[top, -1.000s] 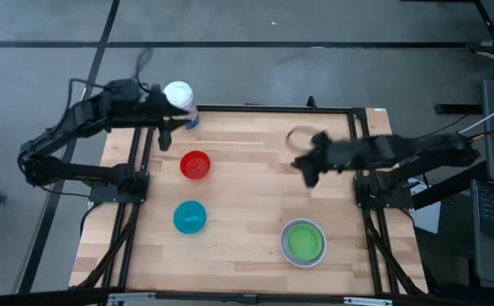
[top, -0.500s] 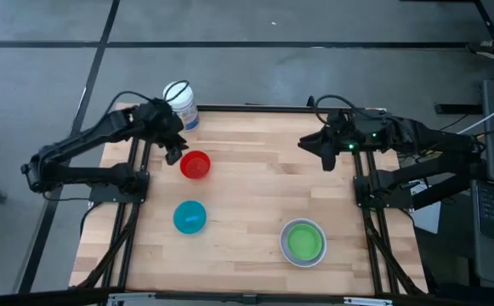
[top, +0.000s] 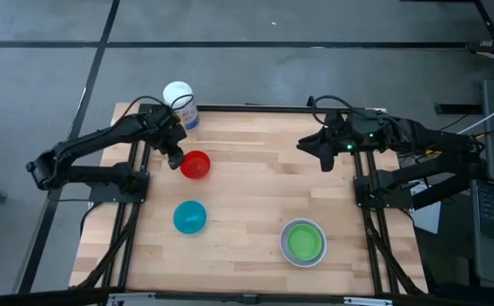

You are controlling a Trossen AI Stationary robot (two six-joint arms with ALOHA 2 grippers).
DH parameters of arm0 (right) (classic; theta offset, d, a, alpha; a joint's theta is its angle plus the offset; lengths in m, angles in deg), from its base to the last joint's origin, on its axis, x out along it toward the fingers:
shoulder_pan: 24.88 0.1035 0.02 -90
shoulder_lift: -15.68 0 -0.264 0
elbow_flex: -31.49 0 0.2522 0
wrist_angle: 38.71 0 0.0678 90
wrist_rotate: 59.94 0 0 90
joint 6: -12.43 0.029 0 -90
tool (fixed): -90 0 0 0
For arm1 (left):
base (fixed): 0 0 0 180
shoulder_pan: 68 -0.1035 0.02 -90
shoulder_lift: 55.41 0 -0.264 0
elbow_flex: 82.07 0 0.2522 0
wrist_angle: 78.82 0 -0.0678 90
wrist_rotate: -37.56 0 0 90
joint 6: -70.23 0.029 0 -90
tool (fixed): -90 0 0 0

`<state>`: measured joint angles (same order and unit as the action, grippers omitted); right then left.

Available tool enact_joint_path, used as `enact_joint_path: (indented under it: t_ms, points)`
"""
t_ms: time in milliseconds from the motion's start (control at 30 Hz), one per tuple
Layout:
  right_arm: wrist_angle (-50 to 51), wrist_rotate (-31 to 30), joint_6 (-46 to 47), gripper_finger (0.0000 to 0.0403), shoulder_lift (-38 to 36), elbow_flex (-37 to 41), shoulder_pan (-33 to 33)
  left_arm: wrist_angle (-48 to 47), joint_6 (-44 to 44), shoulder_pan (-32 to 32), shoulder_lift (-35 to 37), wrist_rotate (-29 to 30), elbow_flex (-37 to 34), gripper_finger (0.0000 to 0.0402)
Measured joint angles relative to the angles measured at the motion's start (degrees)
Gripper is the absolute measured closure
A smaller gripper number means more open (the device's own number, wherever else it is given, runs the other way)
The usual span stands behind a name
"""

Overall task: Nest bowls inside each other
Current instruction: Stack the red bowl on top of the green bowl

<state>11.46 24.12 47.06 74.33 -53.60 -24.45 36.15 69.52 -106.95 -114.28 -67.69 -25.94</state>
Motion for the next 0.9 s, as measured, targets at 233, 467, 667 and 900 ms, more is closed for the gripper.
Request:
enact_joint_path:
  t_ms: [233,467,667,900]
  points:
    - [0.0,0.0,-1.1,0.0291,0.4,0.0,0.0,0.0,1.1,-2.1,-7.6,-3.0,0.0,0.0288]
    - [0.0,0.0,-1.7,0.0300,0.4,0.0,0.0,1.3,1.5,-2.2,-12.6,-3.5,0.0,0.0288]
    - [-0.4,-0.3,-2.1,0.0291,0.3,0.0,0.0,10.3,-1.2,-2.2,-13.9,-1.4,0.6,0.0288]
    - [-0.4,-0.2,-1.7,0.0289,0.3,0.0,0.0,12.9,-1.0,-2.2,-17.6,-2.0,0.7,0.0288]
